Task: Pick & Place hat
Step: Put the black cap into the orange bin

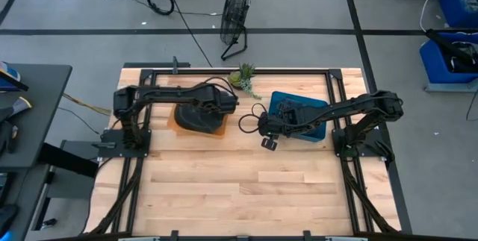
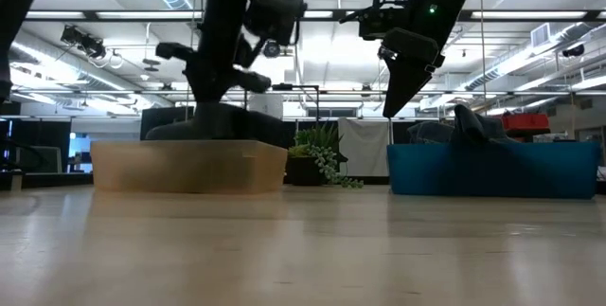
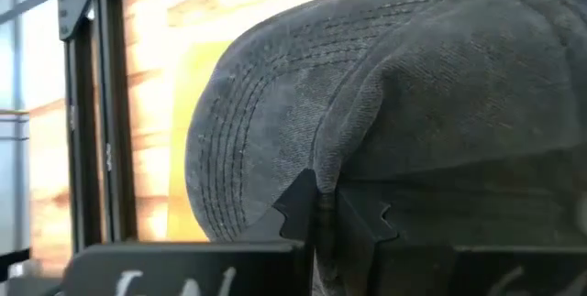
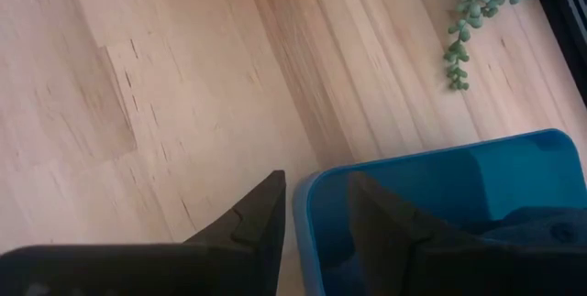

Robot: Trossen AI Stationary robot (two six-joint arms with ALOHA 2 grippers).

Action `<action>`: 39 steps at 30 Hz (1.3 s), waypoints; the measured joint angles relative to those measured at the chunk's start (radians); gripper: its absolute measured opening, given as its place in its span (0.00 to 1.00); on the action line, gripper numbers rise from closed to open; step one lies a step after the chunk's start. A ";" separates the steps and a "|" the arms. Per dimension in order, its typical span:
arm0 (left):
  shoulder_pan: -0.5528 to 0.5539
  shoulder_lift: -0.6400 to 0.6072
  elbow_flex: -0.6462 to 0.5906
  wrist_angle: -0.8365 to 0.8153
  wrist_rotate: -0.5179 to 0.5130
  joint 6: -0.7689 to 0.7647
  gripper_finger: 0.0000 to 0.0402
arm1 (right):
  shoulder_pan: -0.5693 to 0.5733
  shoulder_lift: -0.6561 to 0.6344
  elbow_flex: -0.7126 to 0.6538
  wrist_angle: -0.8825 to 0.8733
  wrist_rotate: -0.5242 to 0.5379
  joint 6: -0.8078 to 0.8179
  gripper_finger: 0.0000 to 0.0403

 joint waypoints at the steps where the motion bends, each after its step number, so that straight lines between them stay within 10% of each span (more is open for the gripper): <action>1: 0.007 0.016 0.000 -0.005 0.002 0.000 0.08 | 0.000 0.000 0.000 0.000 0.000 0.000 0.30; 39: 0.068 0.054 -0.002 0.025 0.132 0.238 0.15 | 0.000 0.000 0.000 0.004 0.000 0.022 0.30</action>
